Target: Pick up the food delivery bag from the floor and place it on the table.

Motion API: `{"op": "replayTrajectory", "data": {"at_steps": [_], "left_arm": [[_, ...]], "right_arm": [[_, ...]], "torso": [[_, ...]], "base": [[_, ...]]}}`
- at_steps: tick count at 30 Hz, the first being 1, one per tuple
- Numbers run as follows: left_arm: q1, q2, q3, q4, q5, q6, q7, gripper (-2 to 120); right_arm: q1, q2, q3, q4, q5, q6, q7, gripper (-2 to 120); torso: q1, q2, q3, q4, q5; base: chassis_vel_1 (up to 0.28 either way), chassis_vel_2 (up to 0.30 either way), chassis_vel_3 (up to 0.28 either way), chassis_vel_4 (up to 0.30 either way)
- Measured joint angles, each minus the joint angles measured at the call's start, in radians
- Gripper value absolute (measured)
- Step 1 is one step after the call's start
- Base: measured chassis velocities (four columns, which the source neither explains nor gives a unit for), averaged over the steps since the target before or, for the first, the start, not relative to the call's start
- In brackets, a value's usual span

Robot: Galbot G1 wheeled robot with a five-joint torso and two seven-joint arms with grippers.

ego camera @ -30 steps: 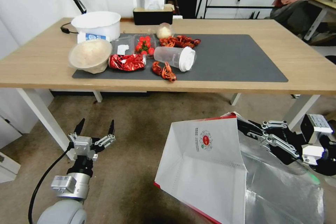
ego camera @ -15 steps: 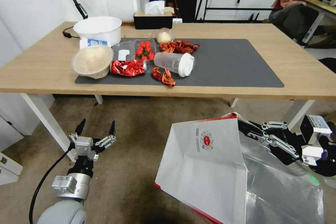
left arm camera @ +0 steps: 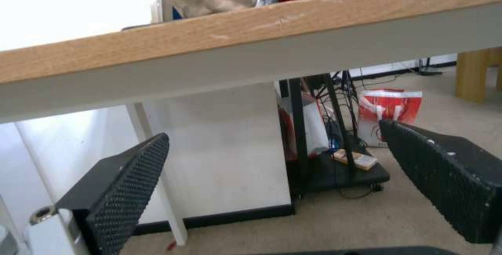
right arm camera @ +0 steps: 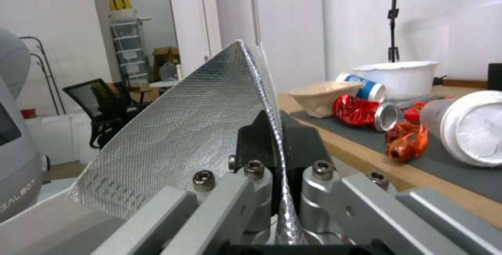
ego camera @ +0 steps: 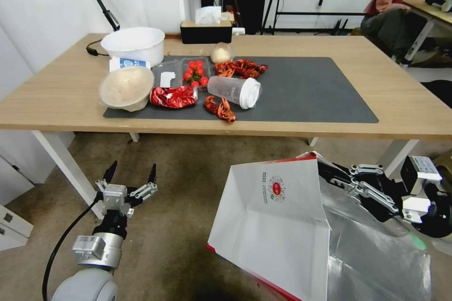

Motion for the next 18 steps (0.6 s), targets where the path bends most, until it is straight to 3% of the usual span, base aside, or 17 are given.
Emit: {"op": "replayTrajectory", "data": {"at_steps": [18], "left_arm": [[0.004, -0.014, 0.004, 0.004, 0.01, -0.002, 0.008, 100]], "right_arm": [[0.008, 0.003, -0.009, -0.003, -0.002, 0.002, 0.002, 0]], "torso": [[0.03, 0.076, 0.046, 0.0, -0.0001]], "base": [[0.0, 0.0, 0.0, 0.0]]}}
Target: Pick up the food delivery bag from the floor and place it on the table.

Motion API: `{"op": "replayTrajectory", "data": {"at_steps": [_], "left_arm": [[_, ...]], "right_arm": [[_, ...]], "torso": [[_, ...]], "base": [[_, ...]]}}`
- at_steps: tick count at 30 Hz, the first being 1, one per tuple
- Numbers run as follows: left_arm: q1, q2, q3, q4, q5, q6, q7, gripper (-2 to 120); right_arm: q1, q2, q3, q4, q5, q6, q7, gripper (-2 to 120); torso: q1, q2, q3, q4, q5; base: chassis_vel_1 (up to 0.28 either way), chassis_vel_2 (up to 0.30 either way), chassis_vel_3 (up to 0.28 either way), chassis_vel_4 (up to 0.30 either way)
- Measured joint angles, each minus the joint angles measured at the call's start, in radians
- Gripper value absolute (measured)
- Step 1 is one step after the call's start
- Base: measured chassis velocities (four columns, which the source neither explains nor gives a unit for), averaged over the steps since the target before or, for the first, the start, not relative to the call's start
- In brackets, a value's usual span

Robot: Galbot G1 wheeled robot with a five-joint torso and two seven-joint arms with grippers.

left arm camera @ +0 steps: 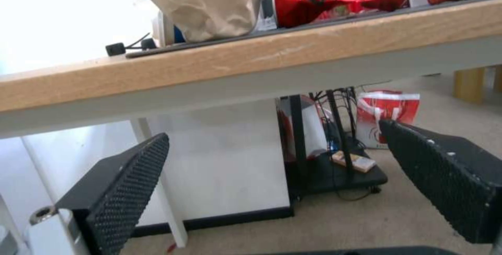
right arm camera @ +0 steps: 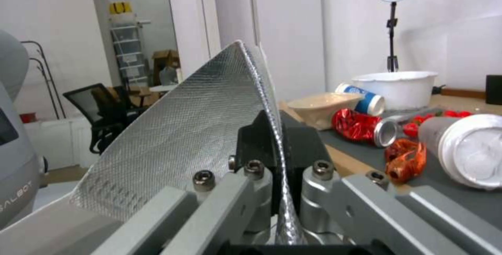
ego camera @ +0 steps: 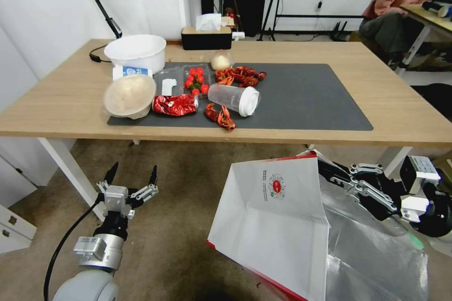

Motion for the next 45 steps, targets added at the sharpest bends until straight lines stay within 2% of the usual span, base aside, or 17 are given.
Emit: {"op": "replayTrajectory", "data": {"at_steps": [45], "left_arm": [[-0.002, 0.003, 0.002, 0.007, -0.005, -0.003, -0.003, 100]], "right_arm": [[-0.005, 0.006, 0.005, -0.004, 0.002, -0.003, 0.005, 0]], "torso": [[0.083, 0.198, 0.115, 0.0, 0.0001]], "base": [[0.0, 0.0, 0.0, 0.0]]}}
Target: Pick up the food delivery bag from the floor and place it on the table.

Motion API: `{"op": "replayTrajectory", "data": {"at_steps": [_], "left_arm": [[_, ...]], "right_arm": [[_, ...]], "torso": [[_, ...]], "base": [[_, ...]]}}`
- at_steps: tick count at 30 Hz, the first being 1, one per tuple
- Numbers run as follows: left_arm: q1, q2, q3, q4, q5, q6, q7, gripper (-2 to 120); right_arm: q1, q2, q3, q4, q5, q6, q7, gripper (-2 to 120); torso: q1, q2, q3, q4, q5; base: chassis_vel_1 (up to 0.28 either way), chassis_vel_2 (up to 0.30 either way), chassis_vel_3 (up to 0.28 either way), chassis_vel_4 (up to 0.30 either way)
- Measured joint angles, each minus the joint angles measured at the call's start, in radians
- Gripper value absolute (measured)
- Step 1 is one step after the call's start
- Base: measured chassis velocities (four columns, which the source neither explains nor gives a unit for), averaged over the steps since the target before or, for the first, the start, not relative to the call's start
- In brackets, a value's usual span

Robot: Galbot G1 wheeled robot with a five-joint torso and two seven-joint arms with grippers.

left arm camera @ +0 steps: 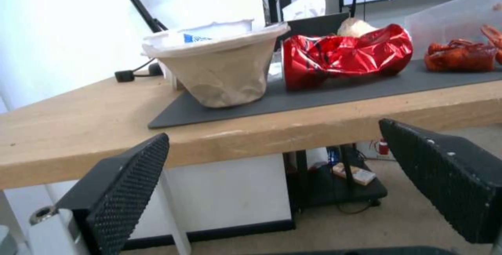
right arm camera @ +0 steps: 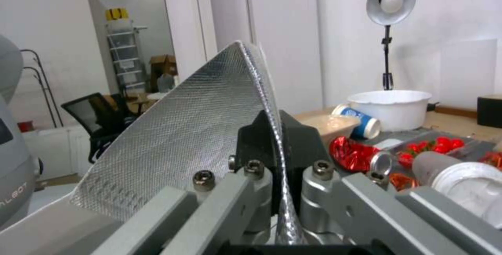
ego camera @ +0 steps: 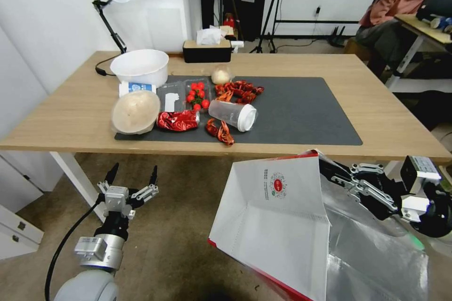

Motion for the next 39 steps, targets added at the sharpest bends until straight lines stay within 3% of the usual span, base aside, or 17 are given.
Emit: {"op": "replayTrajectory", "data": {"at_steps": [33, 39], "left_arm": [[-0.004, 0.006, 0.009, 0.007, -0.003, -0.009, -0.003, 100], [-0.005, 0.008, 0.001, 0.008, -0.027, -0.043, 0.039, 100]], "right_arm": [[-0.006, 0.015, -0.007, 0.005, -0.011, 0.0, 0.0, 0], [-0.006, 0.012, -0.006, 0.005, -0.011, 0.0, -0.001, 0]], "torso": [[0.068, 0.156, 0.088, 0.0, 0.0], [0.079, 0.182, 0.102, 0.0, 0.0]], "base": [[0.0, 0.0, 0.0, 0.0], [0.0, 0.0, 0.0, 0.0]]}}
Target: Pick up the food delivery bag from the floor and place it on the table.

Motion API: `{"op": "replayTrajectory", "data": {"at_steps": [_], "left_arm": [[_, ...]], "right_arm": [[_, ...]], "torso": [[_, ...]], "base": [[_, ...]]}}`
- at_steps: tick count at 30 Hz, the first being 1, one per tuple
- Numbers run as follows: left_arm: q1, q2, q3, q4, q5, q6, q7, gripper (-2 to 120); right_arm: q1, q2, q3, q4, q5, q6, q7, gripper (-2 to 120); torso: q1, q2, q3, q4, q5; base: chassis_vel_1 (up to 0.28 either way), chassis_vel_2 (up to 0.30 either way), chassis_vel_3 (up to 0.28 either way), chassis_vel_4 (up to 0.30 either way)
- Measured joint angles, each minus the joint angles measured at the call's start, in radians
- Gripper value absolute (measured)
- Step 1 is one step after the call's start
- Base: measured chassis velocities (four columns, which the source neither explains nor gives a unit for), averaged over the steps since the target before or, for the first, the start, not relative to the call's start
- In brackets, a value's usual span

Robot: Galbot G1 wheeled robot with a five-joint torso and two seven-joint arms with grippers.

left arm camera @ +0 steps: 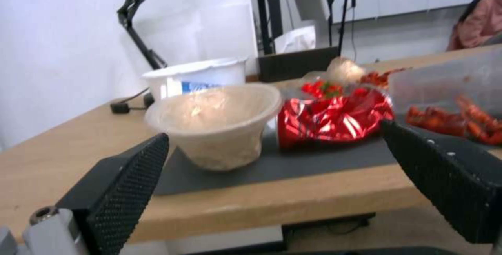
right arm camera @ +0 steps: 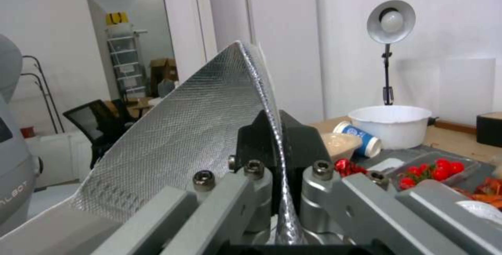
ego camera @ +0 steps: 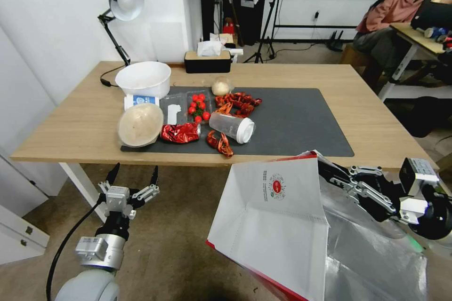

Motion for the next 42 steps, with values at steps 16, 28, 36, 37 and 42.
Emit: {"op": "replayTrajectory", "data": {"at_steps": [16, 28, 36, 37, 42], "left_arm": [[-0.008, -0.001, 0.001, 0.011, -0.003, -0.018, 0.001, 100], [-0.007, -0.007, 0.005, 0.016, 0.008, -0.025, -0.001, 100], [-0.006, -0.009, 0.007, 0.017, 0.013, -0.029, -0.001, 100], [-0.005, -0.01, 0.009, 0.017, 0.015, -0.03, 0.0, 100], [-0.006, -0.016, 0.016, 0.017, 0.023, -0.031, 0.0, 100]], "right_arm": [[0.02, -0.013, -0.012, 0.005, 0.031, 0.0, 0.022, 0], [0.075, -0.053, -0.031, 0.061, 0.201, 0.047, 0.279, 0], [0.171, -0.095, -0.076, 0.109, 0.267, 0.121, 0.566, 0], [0.198, -0.105, -0.084, 0.112, 0.281, 0.133, 0.625, 0], [0.269, -0.129, -0.099, 0.112, 0.307, 0.154, 0.765, 0]], "torso": [[0.002, 0.003, 0.001, 0.0001, 0.0], [0.0, -0.002, -0.002, -0.0001, 0.0001], [-0.001, -0.004, -0.003, 0.0001, 0.0], [-0.001, -0.004, -0.003, 0.0001, 0.0001], [-0.001, -0.005, -0.003, 0.0001, 0.0]], "base": [[0.0, 0.0, 0.0, 0.0], [0.0, 0.0, 0.0, 0.0], [0.0, 0.0, 0.0, 0.0], [0.0, 0.0, 0.0, 0.0], [0.0, 0.0, 0.0, 0.0]]}}
